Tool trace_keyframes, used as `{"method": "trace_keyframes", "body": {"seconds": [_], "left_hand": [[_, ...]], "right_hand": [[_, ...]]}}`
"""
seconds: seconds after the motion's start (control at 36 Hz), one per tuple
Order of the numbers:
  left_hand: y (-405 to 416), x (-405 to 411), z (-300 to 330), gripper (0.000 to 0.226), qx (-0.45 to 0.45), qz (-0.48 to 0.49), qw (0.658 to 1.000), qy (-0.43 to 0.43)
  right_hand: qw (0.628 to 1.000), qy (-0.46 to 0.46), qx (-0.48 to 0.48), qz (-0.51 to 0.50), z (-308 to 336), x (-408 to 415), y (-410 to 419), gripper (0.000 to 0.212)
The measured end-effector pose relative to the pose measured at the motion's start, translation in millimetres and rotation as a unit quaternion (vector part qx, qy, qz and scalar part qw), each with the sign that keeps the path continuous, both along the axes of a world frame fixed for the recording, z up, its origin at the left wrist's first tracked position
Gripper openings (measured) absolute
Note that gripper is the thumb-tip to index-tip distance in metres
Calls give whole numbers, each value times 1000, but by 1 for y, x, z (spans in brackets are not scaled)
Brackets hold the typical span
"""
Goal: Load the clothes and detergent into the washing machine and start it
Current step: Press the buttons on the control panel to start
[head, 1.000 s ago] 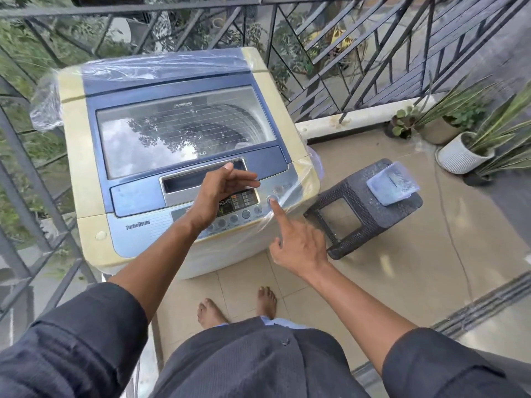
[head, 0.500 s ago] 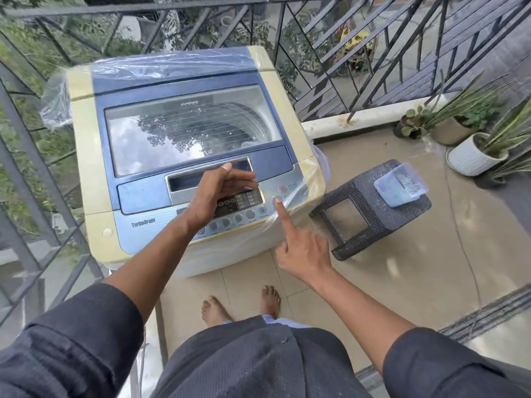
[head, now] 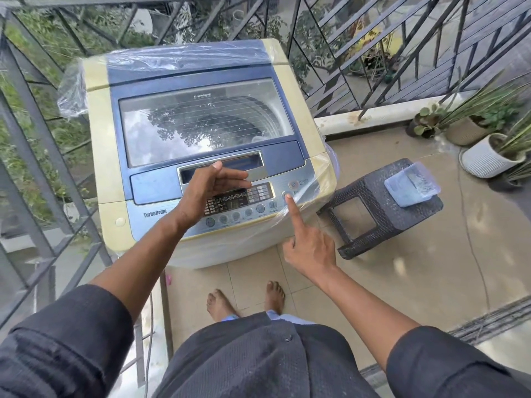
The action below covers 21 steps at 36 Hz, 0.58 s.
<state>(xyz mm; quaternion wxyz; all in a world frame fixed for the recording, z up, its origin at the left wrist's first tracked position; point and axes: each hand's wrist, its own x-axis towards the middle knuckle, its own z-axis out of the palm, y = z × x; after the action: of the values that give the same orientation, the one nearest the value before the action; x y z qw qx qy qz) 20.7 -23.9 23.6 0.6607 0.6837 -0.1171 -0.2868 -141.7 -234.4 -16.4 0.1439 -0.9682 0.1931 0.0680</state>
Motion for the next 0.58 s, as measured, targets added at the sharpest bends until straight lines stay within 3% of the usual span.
{"method": "trace_keyframes", "body": {"seconds": [0.58], "left_hand": [[4,2,-9,73,-10,16,1000,1]], "right_hand": [[999,-7,35,-4,-3,-3,8,123]]}}
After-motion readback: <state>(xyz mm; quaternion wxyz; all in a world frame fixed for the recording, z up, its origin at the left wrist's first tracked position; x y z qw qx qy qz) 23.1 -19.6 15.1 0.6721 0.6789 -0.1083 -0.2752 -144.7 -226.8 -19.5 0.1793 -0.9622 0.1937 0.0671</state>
